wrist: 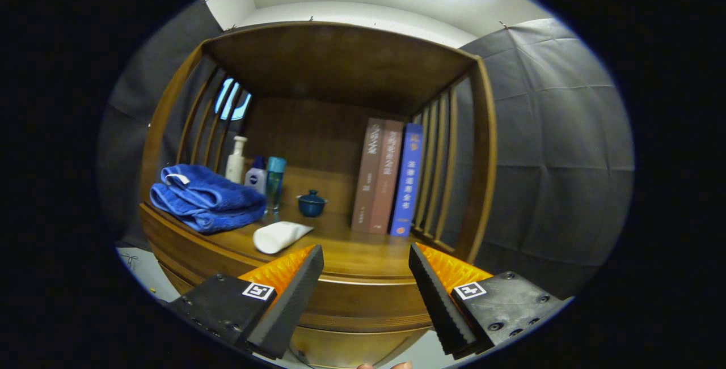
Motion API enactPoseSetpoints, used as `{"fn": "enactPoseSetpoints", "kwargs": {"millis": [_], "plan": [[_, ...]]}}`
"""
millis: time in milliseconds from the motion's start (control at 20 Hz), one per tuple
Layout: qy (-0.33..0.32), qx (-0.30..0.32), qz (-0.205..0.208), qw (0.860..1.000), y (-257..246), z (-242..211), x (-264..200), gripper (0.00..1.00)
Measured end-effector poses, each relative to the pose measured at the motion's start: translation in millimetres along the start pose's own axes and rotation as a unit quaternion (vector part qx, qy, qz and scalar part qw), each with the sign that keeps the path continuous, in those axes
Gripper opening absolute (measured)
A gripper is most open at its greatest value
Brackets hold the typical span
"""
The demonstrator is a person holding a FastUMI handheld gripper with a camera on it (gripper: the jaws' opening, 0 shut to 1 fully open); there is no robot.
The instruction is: Pull open the drawer, take out the items inside it, and place them on the countertop above the cabinet.
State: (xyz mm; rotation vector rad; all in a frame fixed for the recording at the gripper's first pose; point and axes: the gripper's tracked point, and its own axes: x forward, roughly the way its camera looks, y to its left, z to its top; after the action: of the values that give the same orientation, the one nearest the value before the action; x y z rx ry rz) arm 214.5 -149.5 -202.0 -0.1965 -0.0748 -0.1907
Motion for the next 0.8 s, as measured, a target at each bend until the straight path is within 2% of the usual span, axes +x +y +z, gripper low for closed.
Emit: {"fn": "enactPoseSetpoints", "kwargs": {"millis": [150, 250, 550, 800], "plan": [[-0.031, 0.019, -0.004, 0.999, -42, 34, -14, 0.99], [-0.029, 0.033, 0.004, 0.999, -53, 51, -27, 0.99], [0.014, 0.09, 0.062, 0.994, -30, 92, -101, 0.99], [0.031, 0.101, 0.083, 0.991, -16, 125, -159, 0.99]]}}
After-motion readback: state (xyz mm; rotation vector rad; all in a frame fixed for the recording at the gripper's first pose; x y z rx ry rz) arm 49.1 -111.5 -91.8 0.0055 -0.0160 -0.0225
